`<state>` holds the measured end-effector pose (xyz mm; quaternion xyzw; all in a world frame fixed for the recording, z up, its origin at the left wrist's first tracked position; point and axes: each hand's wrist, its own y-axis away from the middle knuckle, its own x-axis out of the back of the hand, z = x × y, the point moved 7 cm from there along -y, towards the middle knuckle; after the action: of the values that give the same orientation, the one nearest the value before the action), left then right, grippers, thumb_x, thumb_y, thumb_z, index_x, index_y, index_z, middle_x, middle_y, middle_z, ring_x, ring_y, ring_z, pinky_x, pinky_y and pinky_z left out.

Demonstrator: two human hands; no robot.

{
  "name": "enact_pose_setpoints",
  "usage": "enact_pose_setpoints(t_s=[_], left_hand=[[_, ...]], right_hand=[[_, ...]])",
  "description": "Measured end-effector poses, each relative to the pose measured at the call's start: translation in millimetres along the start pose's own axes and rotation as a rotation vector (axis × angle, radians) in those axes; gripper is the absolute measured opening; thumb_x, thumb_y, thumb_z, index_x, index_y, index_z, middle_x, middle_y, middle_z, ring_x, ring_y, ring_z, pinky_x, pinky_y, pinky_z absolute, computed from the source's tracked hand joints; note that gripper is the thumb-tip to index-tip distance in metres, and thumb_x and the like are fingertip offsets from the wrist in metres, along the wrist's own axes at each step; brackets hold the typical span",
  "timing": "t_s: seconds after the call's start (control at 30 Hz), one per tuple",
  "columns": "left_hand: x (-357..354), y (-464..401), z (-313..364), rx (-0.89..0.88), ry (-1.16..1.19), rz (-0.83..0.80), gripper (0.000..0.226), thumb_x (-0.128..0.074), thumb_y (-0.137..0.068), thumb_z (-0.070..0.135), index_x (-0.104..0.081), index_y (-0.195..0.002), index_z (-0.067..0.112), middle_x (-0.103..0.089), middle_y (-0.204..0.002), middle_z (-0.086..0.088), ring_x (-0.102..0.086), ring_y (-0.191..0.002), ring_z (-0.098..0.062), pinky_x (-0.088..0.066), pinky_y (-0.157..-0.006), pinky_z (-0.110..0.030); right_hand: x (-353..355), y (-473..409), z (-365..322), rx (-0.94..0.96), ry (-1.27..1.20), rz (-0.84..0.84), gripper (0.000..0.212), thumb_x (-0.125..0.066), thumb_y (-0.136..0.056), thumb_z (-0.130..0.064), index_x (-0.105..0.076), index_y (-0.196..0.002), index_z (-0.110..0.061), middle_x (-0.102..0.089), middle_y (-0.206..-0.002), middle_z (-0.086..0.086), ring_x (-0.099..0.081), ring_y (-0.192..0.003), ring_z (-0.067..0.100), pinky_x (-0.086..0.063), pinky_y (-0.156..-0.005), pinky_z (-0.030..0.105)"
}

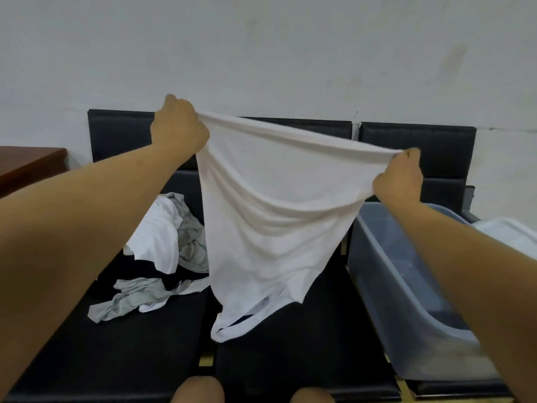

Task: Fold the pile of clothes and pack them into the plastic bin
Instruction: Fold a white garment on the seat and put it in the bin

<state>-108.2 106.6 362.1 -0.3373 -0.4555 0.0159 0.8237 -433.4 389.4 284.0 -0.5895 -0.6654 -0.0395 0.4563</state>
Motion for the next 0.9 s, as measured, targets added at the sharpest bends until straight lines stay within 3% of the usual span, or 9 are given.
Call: enact_pose_setpoints(t_s=[0.1, 0.2, 0.33, 0.47, 0.6, 0.67, 0.73, 0.8, 0.9], left_hand=[[2.0, 0.0, 2.1, 0.010, -0.034, 0.012, 0.022, -0.055, -0.091, -0.001, -0.057, -0.112, -0.003, -0.040, -0.131, -0.021, -0.048, -0.084, -0.035, -0.044, -0.071, -0.037], [-2.9, 4.6, -4.0, -0.034, -0.109, -0.021, 0.035, -0.055, -0.089, -0.006, -0.052, -0.124, -0.001, -0.036, -0.133, -0.023, -0.045, -0.079, -0.033, -0.044, -0.069, -0.038], [-26.9, 13.6, -26.7, -0.118, -0.269, -0.182, 0.042, -0.053, -0.091, -0.003, -0.053, -0.132, 0.007, -0.038, -0.133, -0.022, -0.054, -0.098, -0.044, -0.047, -0.074, -0.046], [-54.8, 25.2, -46.6, -0.206, -0.154, -0.413, 0.040, -0.048, -0.092, -0.008, -0.072, -0.103, 0.022, -0.052, -0.132, -0.014, -0.057, -0.098, -0.035, -0.051, -0.086, -0.041], [-66.6, 38.0, -60.4, -0.215, -0.073, -0.549, 0.043, -0.054, -0.090, -0.010, -0.070, -0.074, 0.027, -0.063, -0.119, -0.009, -0.060, -0.097, -0.033, -0.055, -0.090, -0.043], [-72.4, 44.9, -71.1, -0.197, -0.129, -0.631, 0.043, -0.051, -0.088, -0.012, -0.073, -0.080, 0.025, -0.064, -0.118, -0.009, -0.062, -0.094, -0.031, -0.058, -0.084, -0.040], [-81.1, 58.0, -84.0, -0.156, -0.185, -0.793, 0.043, -0.045, -0.089, -0.013, -0.075, -0.095, 0.018, -0.061, -0.124, -0.011, -0.061, -0.094, -0.031, -0.060, -0.072, -0.036], [-86.7, 76.8, -95.0, -0.088, -0.236, -0.976, 0.045, -0.041, -0.090, -0.012, -0.072, -0.110, 0.014, -0.050, -0.132, -0.009, -0.057, -0.099, -0.030, -0.060, -0.062, -0.031], [-93.1, 105.0, -107.4, 0.024, -0.303, -1.197, 0.051, -0.036, -0.091, -0.009, -0.066, -0.124, 0.017, -0.039, -0.141, -0.010, -0.063, -0.106, -0.026, -0.062, -0.072, -0.033]], right_hand=[[11.9, -4.7, -17.3, 0.089, 0.063, 0.070, 0.059, -0.064, -0.086, 0.011, -0.040, -0.139, 0.003, -0.036, -0.144, 0.021, -0.057, -0.107, 0.041, -0.053, -0.090, 0.045], [14.9, 0.2, -23.7, 0.164, 0.223, 0.069, 0.054, -0.062, -0.087, 0.008, -0.046, -0.138, -0.003, -0.045, -0.133, 0.021, -0.051, -0.112, 0.041, -0.050, -0.079, 0.048], [1.7, 8.0, -8.6, 0.127, 0.380, -0.192, 0.032, -0.054, -0.096, 0.000, -0.071, -0.118, -0.015, -0.048, -0.129, 0.022, -0.054, -0.105, 0.043, -0.052, -0.088, 0.049], [-13.9, 11.4, 2.6, 0.145, 0.326, -0.306, 0.039, -0.048, -0.096, 0.005, -0.075, -0.089, -0.022, -0.059, -0.118, 0.015, -0.059, -0.083, 0.034, -0.054, -0.073, 0.043], [-31.5, 7.2, 10.0, 0.084, 0.222, -0.478, 0.046, -0.051, -0.095, 0.007, -0.074, -0.065, -0.020, -0.062, -0.106, 0.009, -0.059, -0.080, 0.031, -0.056, -0.076, 0.041], [-39.2, 9.5, 11.7, 0.110, 0.304, -0.574, 0.040, -0.057, -0.094, 0.003, -0.076, -0.067, -0.020, -0.067, -0.107, 0.011, -0.062, -0.087, 0.033, -0.056, -0.083, 0.043], [-45.9, 20.8, 12.7, 0.157, 0.430, -0.702, 0.028, -0.059, -0.094, 0.000, -0.080, -0.088, -0.017, -0.070, -0.105, 0.010, -0.062, -0.087, 0.028, -0.054, -0.084, 0.039], [-50.1, 39.9, 18.4, 0.124, 0.553, -0.909, 0.032, -0.052, -0.094, 0.002, -0.076, -0.111, -0.011, -0.063, -0.084, 0.006, -0.053, -0.064, 0.018, -0.049, -0.063, 0.031], [-54.5, 73.5, 35.3, -0.113, 0.658, -1.326, 0.042, -0.046, -0.091, 0.008, -0.078, -0.112, -0.012, -0.046, -0.072, 0.004, -0.032, -0.053, 0.014, -0.030, -0.046, 0.023]])
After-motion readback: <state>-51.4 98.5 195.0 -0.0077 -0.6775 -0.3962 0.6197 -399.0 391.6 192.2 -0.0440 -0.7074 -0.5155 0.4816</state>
